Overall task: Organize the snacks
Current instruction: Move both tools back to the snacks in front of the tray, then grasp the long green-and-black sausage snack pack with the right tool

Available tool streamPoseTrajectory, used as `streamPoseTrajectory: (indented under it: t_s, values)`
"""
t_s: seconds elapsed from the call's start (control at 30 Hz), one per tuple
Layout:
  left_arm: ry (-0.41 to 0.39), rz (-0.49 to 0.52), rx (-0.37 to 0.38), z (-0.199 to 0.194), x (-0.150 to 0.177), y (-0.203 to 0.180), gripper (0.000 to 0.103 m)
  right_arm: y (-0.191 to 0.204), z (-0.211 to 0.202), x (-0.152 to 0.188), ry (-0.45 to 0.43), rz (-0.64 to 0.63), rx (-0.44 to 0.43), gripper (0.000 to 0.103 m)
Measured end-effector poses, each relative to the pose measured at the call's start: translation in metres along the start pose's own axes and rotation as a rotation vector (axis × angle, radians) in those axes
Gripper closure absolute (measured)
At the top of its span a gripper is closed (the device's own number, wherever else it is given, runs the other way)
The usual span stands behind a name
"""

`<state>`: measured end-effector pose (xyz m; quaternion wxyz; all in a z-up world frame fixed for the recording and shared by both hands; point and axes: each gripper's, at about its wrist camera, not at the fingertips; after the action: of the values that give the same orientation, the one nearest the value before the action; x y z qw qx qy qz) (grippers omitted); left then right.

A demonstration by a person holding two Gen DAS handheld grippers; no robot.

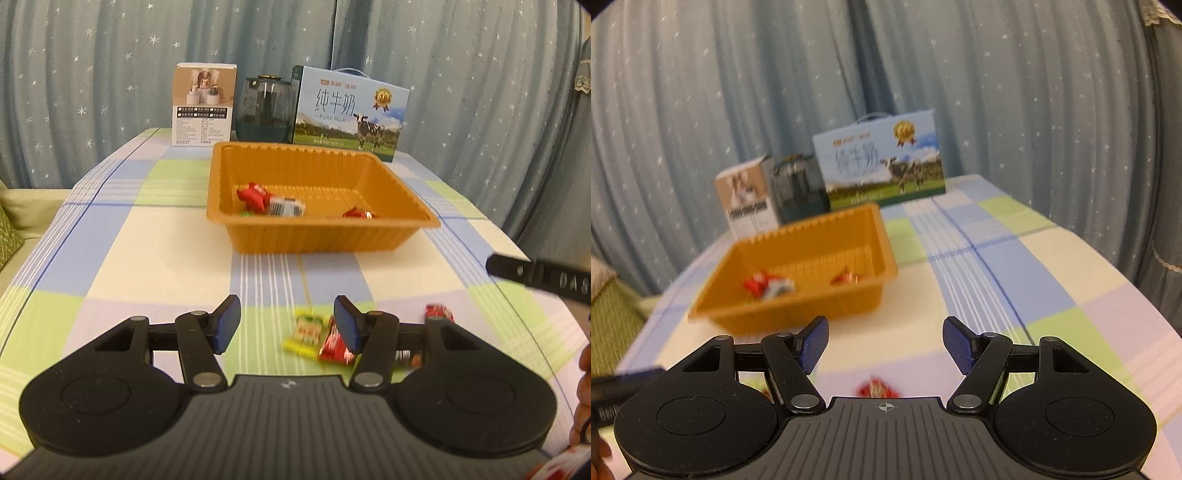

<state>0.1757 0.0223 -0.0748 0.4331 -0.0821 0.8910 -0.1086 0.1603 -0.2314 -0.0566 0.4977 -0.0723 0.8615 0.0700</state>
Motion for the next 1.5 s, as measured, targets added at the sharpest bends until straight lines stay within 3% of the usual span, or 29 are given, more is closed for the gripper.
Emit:
streamPoseTrajectory:
  t_s: [0.3,0.8,0.93,1.1,1.23,1.4,1.5]
  values:
    - [0.047,0.04,-0.009,-0.007,0.028,0.008,0.051,0.03,-0.007,0.035,0.029,-0.268,-0.146,0.035]
    - [0.059,-0.007,-0.011,-0.001,0.028,0.019,0.051,0.052,0.054,0.038,0.142,-0.613,-0.339,0.035]
    - [0.068,-0.02,-0.013,0.003,0.028,0.02,0.051,0.055,0.065,0.04,0.151,-0.661,-0.374,0.047]
    - [0.074,-0.013,-0.008,0.006,0.029,0.018,0.05,0.055,0.075,0.042,0.178,-0.615,-0.384,0.054]
    - [0.077,-0.014,-0.007,0.007,0.03,0.017,0.05,0.052,0.068,0.038,0.205,-0.547,-0.359,0.066]
    - [0.076,-0.012,-0.007,0.007,0.03,0.017,0.05,0.045,0.058,0.038,0.269,-0.43,-0.357,0.069]
    - [0.075,-0.014,-0.008,0.007,0.03,0.017,0.05,0.047,0.05,0.043,0.275,-0.438,-0.389,0.068]
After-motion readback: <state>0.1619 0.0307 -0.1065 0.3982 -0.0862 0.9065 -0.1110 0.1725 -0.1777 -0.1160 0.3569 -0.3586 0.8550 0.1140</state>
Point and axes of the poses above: each gripper's, at about its wrist camera, not at the fingertips, and z roughly the way its jaws point, y to its left, x to its underside, and after that the axes turned 10 degrees about -z, right-handed
